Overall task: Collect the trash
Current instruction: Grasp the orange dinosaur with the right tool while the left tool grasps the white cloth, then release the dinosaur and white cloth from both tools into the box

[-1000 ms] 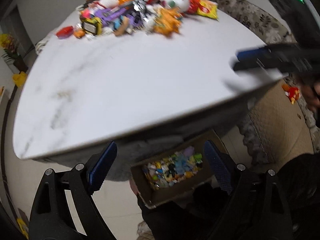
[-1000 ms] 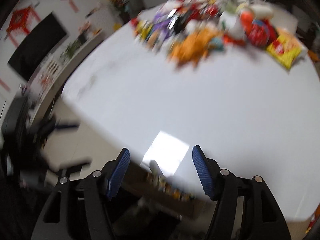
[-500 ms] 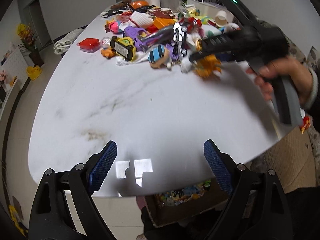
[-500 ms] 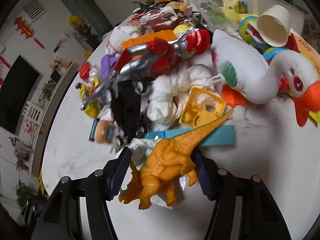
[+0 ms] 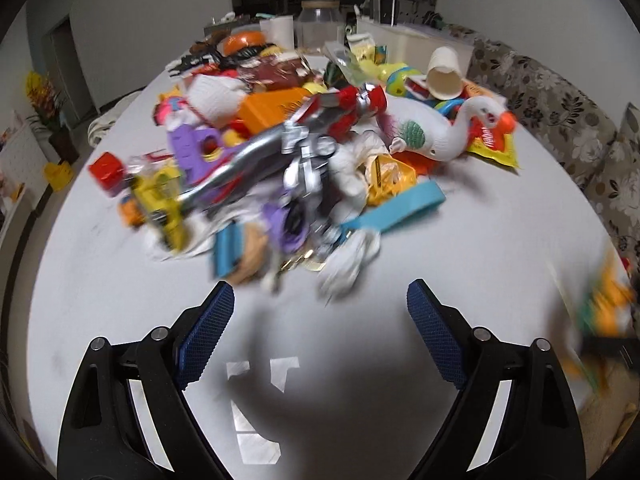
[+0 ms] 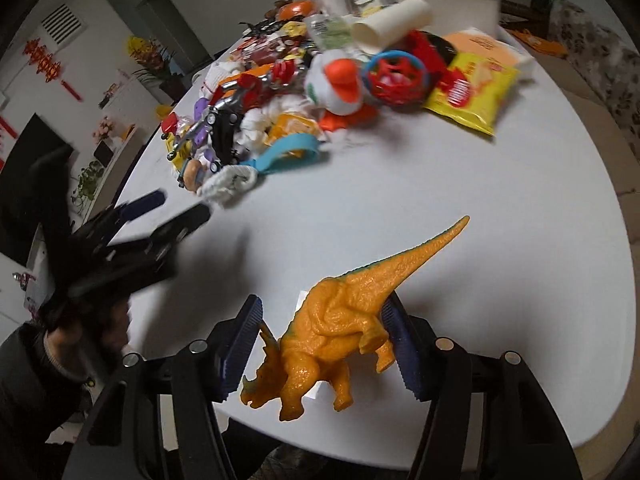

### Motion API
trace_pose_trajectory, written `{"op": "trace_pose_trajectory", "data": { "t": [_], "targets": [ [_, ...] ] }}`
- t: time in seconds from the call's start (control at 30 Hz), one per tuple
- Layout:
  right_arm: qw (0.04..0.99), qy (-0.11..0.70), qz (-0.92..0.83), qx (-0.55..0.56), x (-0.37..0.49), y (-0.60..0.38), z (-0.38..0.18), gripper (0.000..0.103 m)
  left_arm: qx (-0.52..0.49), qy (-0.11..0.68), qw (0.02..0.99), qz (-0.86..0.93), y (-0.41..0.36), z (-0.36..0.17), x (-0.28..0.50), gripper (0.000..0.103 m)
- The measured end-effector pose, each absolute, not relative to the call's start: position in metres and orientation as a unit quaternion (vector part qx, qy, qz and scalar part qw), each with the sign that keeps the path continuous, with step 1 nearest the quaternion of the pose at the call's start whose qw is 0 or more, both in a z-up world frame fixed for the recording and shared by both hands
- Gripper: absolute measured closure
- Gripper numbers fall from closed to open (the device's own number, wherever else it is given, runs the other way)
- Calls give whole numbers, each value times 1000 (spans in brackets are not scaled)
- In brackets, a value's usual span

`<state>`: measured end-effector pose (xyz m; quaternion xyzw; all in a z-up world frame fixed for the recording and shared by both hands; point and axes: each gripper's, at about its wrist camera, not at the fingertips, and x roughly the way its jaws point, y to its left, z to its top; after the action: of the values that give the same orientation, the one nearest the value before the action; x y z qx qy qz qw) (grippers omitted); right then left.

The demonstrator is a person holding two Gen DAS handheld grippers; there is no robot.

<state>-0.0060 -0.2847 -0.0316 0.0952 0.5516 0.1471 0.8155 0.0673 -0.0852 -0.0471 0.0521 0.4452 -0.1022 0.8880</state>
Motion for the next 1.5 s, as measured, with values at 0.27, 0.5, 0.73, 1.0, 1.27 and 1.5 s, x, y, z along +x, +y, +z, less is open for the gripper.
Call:
{"op": "trace_pose_trajectory", "data": {
  "t": [0.27, 0.5, 0.73, 1.0, 1.27, 1.5],
  "targets": [
    [819, 550, 120, 108, -45, -322, -35, 42, 24, 459, 883, -96, -99, -55, 79, 88],
    [825, 534, 154, 103, -53, -318, -27, 42, 24, 414, 900, -136, -77, 2, 5, 91],
    [815, 533, 213, 74, -71, -289, -25, 42, 61, 404, 899, -160, -74, 28, -70, 91],
    [813, 530, 235, 56, -87, -277, -18, 42, 57, 350, 917, -182, -81, 79, -109, 91],
    [824, 510, 238, 56, -89, -284, -2, 42, 41, 261, 947, -181, -76, 152, -123, 91],
    [817, 510, 267, 30, -104, -282, 9, 42, 81, 228, 949, -205, -86, 184, -157, 91]
  ]
}}
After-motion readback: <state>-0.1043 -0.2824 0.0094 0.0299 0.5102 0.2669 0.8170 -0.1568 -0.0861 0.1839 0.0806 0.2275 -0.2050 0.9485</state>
